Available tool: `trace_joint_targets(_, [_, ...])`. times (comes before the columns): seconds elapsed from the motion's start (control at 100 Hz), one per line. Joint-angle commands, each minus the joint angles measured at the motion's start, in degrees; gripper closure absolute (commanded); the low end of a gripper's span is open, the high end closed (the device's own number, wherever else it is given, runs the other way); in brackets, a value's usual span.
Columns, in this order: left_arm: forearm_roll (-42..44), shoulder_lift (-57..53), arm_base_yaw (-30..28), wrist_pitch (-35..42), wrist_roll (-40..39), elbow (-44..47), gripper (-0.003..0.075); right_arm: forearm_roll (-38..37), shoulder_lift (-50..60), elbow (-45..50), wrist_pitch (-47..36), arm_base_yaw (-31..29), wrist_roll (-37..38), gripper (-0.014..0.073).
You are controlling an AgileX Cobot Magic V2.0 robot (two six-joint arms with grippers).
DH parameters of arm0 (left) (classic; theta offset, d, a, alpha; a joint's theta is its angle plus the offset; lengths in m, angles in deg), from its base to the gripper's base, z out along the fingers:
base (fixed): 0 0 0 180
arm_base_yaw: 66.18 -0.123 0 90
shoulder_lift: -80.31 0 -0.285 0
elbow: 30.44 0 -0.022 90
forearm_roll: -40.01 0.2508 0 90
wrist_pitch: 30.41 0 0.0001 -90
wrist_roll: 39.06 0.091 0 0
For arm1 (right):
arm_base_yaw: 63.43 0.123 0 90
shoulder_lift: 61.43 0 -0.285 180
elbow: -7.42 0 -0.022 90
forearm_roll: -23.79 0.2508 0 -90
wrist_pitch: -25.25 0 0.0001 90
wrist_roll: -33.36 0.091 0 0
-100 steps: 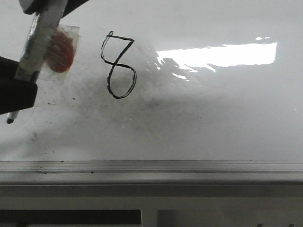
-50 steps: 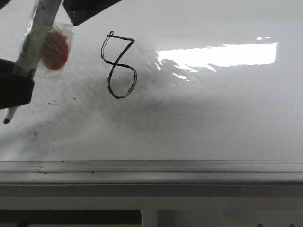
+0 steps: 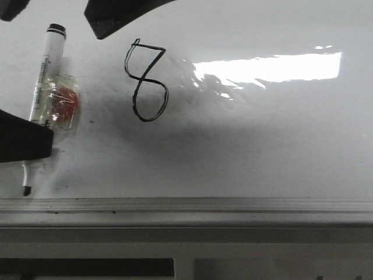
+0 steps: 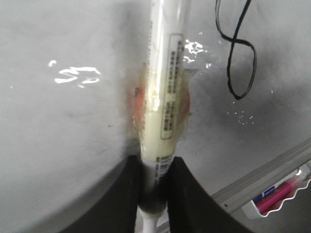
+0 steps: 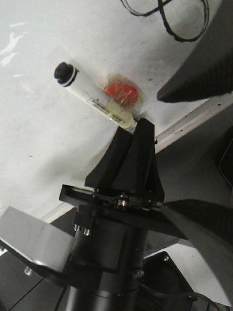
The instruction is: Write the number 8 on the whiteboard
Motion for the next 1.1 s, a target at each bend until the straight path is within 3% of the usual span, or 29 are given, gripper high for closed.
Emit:
trace_joint_targets(0.0, [-5.04, 1.57, 0.44, 2.33, -0.66, -1.87, 0.0741, 0.87, 1.41, -1.65, -2.51, -0.33, 0.0, 0.0218])
trace_joint_targets(0.37, [-6.16, 2.71, 0.44, 2.88, -0.66, -1.87, 0.0733, 0.87, 1.41, -1.65, -1.87, -0.33, 0.0, 0.0218])
trace_joint_targets(0.44, [-6.16, 2.71, 0.44, 3.67, -0.66, -1.87, 0.0673, 0.87, 1.41, -1.65, -1.87, -0.33, 0.0, 0.0218])
trace_joint_targets(0.55, [-6.16, 2.71, 0.44, 3.75, -0.66, -1.87, 0.0493, 0.87, 1.41, -1.65, -1.87, -0.33, 0.0, 0.0225])
trace_joint_targets(0.63, [-8.03, 2.61, 0.44, 3.75, -0.79, -1.87, 0.0386, 0.87, 1.54, -1.65, -1.87, -0.33, 0.0, 0.0272])
trace_joint_targets(0.7, [-10.51, 2.21, 0.44, 3.75, -0.79, -1.87, 0.0349, 0.87, 2.09, -1.65, -1.87, -0.33, 0.0, 0.0335])
trace_joint_targets(0.94, [-10.64, -1.92, 0.44, 2.16, -0.79, -1.87, 0.0358, -2.27, 6.53, -1.3, -1.34, -0.33, 0.0, 0.0649])
trace_joint_targets(1.02, [-10.64, -4.6, 0.44, 0.06, -0.79, -1.87, 0.0403, -3.43, 8.89, -0.16, -1.71, -0.33, 0.0, 0.0657])
trace_joint_targets(1.09, [-10.53, -7.67, 0.44, -2.32, -0.37, -1.87, 0.0508, -4.47, 11.6, 2.15, -3.2, -0.33, 0.0, 0.0657])
